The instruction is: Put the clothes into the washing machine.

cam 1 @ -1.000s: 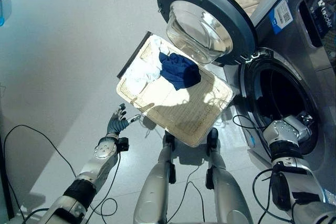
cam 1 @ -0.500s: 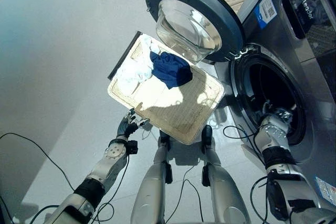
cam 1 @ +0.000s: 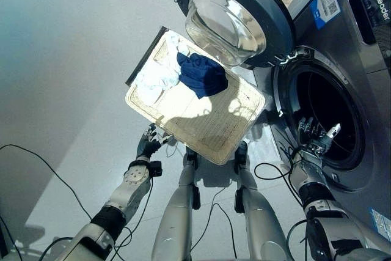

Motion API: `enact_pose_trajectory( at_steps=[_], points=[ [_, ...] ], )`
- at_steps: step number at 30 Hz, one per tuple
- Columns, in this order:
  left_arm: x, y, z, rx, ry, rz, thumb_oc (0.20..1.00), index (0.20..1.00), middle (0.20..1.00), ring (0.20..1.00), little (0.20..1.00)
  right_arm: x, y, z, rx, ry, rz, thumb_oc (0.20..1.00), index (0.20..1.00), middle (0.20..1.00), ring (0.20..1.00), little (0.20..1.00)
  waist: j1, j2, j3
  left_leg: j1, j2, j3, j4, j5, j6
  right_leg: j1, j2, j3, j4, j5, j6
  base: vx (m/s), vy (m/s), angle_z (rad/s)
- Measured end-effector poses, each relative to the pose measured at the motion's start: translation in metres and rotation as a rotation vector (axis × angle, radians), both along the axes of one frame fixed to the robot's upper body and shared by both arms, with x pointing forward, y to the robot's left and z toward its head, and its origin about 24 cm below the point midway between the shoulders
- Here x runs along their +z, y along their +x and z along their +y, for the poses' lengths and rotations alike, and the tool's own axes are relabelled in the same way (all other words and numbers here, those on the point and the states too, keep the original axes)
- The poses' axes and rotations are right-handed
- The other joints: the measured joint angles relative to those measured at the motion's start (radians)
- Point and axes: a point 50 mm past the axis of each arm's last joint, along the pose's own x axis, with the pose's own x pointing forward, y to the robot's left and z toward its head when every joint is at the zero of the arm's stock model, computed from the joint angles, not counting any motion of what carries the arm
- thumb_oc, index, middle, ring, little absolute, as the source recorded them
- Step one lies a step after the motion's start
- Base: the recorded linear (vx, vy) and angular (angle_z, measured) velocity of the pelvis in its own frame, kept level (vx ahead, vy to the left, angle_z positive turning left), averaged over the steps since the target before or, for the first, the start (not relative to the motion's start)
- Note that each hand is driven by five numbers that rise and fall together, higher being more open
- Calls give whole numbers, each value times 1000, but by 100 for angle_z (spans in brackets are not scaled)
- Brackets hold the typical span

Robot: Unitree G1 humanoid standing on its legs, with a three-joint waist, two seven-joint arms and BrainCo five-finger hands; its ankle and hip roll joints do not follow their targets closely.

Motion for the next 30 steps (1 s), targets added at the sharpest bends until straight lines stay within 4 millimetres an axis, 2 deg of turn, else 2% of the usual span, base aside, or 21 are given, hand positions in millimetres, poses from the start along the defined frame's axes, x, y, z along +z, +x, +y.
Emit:
enact_pose_trajectory(
  at_steps=[6,9,11,13,14,19,23,24,26,30],
  points=[
    [3,1,3,53,-3,-27,1000,1000,1000,1000,1000,-6,-2,2,23,-17,22,1000,1000,1000,1000,1000,0,0,0,0,0,0,0,0,0,0,0,0,1,0,0,0,59,0],
    [9,2,8,123,74,-77,1000,1000,1000,1000,1000,-10,-1,13,108,-119,94,1000,1000,1000,1000,1000,0,-1,0,2,1,-1,0,0,0,0,1,-1,6,0,0,-4,61,0],
    [14,4,8,141,106,-109,1000,1000,1000,1000,1000,-13,1,25,180,-171,134,1000,1000,1000,1000,1000,0,-1,0,3,1,-1,0,0,1,-1,0,-1,9,0,0,-15,115,-1],
    [19,5,9,184,187,-152,1000,1000,1000,1000,1000,-19,-1,51,375,-419,235,1000,1000,1000,1000,1000,-1,-12,-2,2,1,1,0,1,1,-8,-1,1,17,-4,4,-18,131,-6],
    [20,5,10,196,208,-163,1000,1000,1000,1000,1000,-23,-3,59,422,-457,257,1000,1000,1000,1000,1000,-2,-16,-2,2,1,1,0,1,2,-9,-1,2,19,-4,5,-24,124,-5],
    [27,9,10,277,316,-218,1000,1000,1000,1000,1000,-58,-26,107,738,-738,400,1000,1000,1000,1000,1000,-2,-28,-3,-5,0,7,0,1,2,-26,-2,12,32,-6,6,-16,138,-4],
    [44,23,20,343,413,-267,1000,1000,1000,1000,1000,-64,-33,112,813,-863,436,1000,1000,1000,1000,1000,-10,-48,-2,-29,-1,30,0,3,5,-72,-5,33,54,-7,7,-26,159,-14],
    [52,29,24,369,443,-281,1000,1000,1000,1000,1000,-64,-33,112,841,-930,441,1000,1000,1000,1000,1000,-28,-54,-2,-41,-2,31,0,5,7,-86,-7,33,61,-7,7,-28,137,-1],
    [67,41,25,402,490,-310,1000,1000,1000,1000,1000,-65,-35,114,881,-1021,450,1000,1000,1000,1000,1000,-37,-72,-3,-47,-4,34,0,5,8,-98,-8,37,66,-6,7,-22,117,-5],
    [84,53,27,442,572,-324,1000,1000,1000,1000,1000,-67,-36,117,917,-1094,460,1000,1000,1000,1000,1000,-55,-96,-2,-53,-3,56,0,7,10,-120,-8,55,84,-7,8,-13,92,-11]
  ],
)
